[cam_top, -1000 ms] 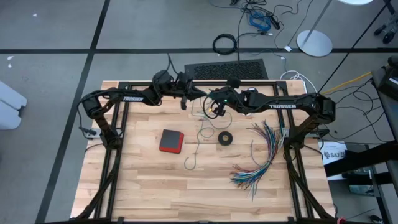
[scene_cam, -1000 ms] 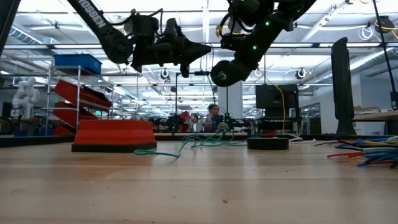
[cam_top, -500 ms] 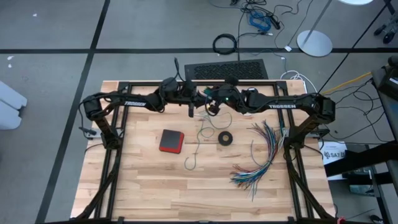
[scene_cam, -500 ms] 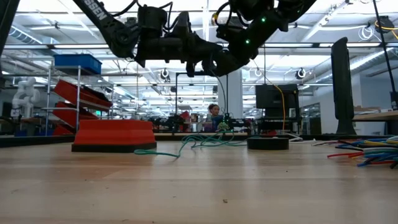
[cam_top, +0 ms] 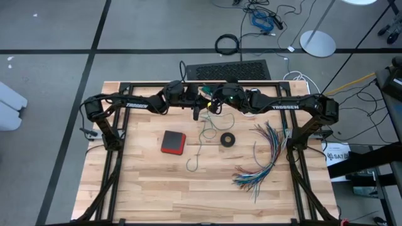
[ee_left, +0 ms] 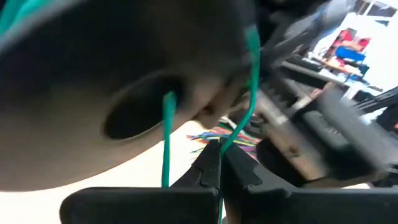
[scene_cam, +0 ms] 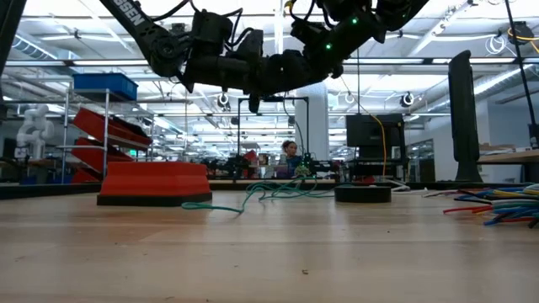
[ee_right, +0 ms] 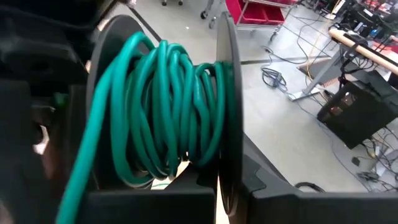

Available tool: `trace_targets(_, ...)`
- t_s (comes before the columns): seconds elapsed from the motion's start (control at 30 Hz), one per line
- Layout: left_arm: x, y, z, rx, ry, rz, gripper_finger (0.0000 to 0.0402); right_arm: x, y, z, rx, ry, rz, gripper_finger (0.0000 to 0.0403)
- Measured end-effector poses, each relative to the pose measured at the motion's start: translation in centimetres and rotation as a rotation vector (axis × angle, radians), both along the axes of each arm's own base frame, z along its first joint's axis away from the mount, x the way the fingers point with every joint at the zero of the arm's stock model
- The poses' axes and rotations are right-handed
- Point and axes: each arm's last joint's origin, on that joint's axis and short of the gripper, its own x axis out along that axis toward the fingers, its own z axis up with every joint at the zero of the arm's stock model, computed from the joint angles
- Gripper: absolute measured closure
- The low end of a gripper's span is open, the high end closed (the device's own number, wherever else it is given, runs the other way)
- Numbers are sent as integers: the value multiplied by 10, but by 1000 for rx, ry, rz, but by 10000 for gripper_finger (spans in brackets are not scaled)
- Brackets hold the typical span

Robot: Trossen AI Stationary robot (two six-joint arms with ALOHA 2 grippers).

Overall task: Coiling cords
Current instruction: Coil the green wire cable on the spool

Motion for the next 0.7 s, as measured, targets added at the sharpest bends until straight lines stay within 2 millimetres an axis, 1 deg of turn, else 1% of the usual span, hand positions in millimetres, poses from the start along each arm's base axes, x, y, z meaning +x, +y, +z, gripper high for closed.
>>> trace_targets(0.2,-1,1,-5,38,48,24,401,1,1,0,11,-11,25,403)
trace_targets(0.47,-1,4,-7,96,71,85,402,4,2,6,33,-86,107,403)
trace_targets(0.7,-6,12,-10,113,107,108,402,4,3,4,58,-81,130,403)
